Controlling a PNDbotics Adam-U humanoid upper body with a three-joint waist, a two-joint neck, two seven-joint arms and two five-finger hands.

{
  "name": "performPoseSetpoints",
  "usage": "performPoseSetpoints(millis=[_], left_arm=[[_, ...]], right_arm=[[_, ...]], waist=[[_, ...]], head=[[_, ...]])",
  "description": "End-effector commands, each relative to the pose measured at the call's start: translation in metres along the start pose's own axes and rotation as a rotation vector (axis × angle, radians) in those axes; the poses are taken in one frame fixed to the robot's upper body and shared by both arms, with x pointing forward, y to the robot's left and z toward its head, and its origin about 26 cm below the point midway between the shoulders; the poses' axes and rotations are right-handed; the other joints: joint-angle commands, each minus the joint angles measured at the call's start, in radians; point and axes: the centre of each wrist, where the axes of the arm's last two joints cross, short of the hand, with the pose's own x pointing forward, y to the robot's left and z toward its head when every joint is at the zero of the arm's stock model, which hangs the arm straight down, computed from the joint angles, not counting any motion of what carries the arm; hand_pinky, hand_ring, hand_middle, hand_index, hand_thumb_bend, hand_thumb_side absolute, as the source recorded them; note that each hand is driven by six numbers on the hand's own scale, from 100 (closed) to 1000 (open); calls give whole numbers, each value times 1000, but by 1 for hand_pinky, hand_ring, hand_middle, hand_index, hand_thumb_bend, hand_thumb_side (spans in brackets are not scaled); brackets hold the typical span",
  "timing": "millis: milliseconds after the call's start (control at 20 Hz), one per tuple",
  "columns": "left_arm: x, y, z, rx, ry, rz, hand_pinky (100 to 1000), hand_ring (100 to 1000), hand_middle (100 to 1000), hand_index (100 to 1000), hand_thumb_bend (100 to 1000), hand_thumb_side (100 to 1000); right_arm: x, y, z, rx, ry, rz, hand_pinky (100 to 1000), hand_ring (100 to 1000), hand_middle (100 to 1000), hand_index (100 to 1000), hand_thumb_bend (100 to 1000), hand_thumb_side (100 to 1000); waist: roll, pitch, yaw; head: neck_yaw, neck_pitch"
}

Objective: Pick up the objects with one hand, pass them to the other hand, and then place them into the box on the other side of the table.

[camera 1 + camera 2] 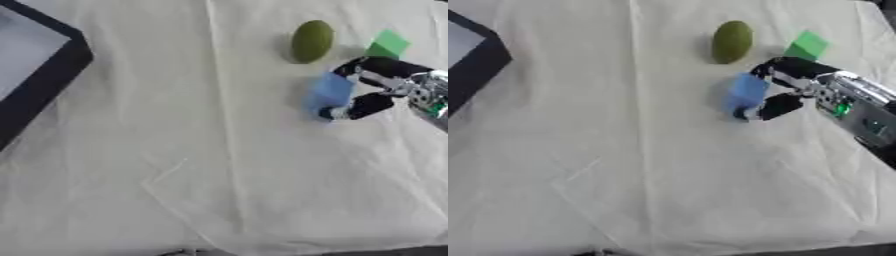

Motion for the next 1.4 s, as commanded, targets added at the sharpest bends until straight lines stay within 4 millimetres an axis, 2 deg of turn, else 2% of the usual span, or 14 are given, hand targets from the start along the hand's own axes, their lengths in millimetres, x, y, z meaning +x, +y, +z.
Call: performPoseSetpoints(millis=[50,400,800,900,1100,1400], left_arm=[[18,10,-6,16,-47,-15,768,733,751,765,653,559],[18,10,-6,15,-47,-14,768,733,750,765,652,560],[17,10,-6,16,-45,-12,767,733,749,764,651,561],[17,10,-5,16,-44,-13,767,733,749,764,650,561],[17,11,-5,19,-43,-14,767,733,748,764,650,561],[16,14,-4,26,-42,-19,768,734,748,764,649,561]], right_arm=[[-5,-16,7,-24,19,48,853,898,757,876,547,656],[-4,-15,7,-14,24,58,853,891,740,857,535,654],[-6,-15,5,0,33,46,846,873,670,795,493,582],[-5,-15,5,-3,29,40,842,859,626,755,482,540],[-3,-16,5,-35,40,4,792,769,506,631,439,371],[10,-22,13,-87,4,-209,725,690,410,519,418,195]], waist=[[5,-20,0],[4,-20,0],[3,-20,2],[4,-20,2],[4,-21,1],[5,-29,-2]], head=[[-1,-12],[-4,-16],[-4,-22],[-4,-20],[-3,-18],[8,-19]])
